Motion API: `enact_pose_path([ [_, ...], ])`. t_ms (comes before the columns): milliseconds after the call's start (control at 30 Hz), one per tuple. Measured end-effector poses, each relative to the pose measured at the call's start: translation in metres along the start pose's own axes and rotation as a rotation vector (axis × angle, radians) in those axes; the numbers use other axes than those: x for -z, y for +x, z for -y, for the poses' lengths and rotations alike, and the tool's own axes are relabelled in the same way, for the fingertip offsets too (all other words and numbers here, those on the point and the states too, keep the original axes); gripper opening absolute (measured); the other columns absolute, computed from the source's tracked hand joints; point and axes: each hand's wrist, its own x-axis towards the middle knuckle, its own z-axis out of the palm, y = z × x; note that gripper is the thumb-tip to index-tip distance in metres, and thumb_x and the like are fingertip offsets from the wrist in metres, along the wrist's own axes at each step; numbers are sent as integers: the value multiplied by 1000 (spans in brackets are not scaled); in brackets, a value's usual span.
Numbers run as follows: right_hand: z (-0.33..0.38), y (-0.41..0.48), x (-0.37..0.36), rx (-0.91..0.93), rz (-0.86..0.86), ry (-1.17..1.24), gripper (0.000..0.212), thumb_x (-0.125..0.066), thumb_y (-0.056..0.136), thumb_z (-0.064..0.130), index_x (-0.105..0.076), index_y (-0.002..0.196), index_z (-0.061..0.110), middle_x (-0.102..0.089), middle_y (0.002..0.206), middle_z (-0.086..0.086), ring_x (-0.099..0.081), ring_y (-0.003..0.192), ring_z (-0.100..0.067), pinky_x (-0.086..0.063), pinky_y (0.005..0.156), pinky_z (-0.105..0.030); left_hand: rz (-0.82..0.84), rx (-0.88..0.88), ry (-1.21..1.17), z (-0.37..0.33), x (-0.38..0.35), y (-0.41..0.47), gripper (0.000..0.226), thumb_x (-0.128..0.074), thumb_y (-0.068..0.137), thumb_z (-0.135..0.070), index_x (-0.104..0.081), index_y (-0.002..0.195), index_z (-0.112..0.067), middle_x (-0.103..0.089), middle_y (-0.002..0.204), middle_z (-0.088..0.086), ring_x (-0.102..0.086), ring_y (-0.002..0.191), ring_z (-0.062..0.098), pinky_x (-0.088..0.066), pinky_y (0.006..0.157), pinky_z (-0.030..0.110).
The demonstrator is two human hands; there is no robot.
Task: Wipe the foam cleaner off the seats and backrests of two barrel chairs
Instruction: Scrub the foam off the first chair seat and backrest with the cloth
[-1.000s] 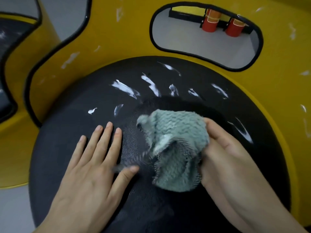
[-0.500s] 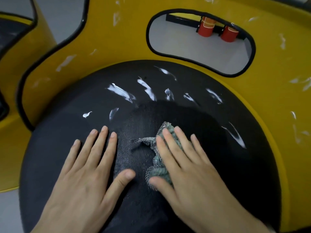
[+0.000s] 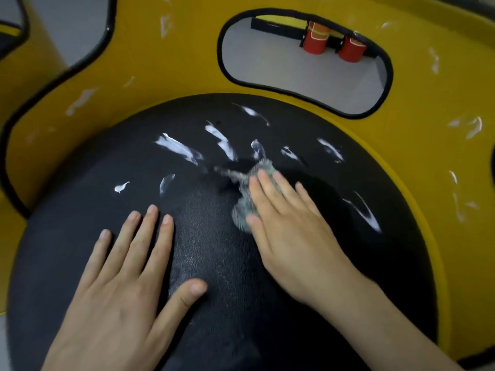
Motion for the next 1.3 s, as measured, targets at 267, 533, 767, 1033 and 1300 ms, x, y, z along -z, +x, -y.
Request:
enact_pose_path([
  [267, -9, -58, -11, 46, 6, -64, 64, -22, 102, 50, -38, 154, 15, -34, 161, -4, -31, 148, -25, -26, 113, -47, -22, 5, 19, -2, -2, -1, 88, -19, 101, -70, -44, 151, -2, -37, 160, 17, -26, 149, 30, -10, 122, 45],
  [533, 14, -46, -9, -20, -7, 26, 66, -18, 102, 48, -28, 158, 15, -24, 165, -2, -18, 153, -19, -19, 120, -46, -8, 17, 24, -2, 0, -2, 78, -18, 105, -58, -39, 153, -1, -33, 162, 17, -25, 151, 30, -8, 123, 43],
  [767, 2, -58, -11, 50, 13, -24, 62, -21, 103, 49, -36, 155, 19, -33, 162, 0, -29, 149, -21, -23, 113, -47, -36, -1, 10, 2, 0, -1, 78, -19, 105, -59, -46, 149, -1, -39, 158, 18, -27, 148, 29, -9, 122, 39],
  [1033, 49, -23, -14, 21, -59, 105, 66, -25, 98, 42, -31, 157, 14, -26, 165, -2, -16, 154, -20, -18, 121, -46, -2, 17, -37, 14, 8, -8, 76, -20, 105, -58, -46, 149, -2, -39, 158, 18, -26, 148, 29, -7, 122, 34],
  [1300, 25, -22, -17, 158, -38, -19, 60, -17, 104, 41, -43, 152, 16, -39, 158, 1, -33, 147, -19, -26, 115, -47, 52, 286, -36, 53, 21, -8, 88, -18, 100, -73, -37, 157, -9, -27, 164, 10, -18, 152, 20, -6, 120, 34],
])
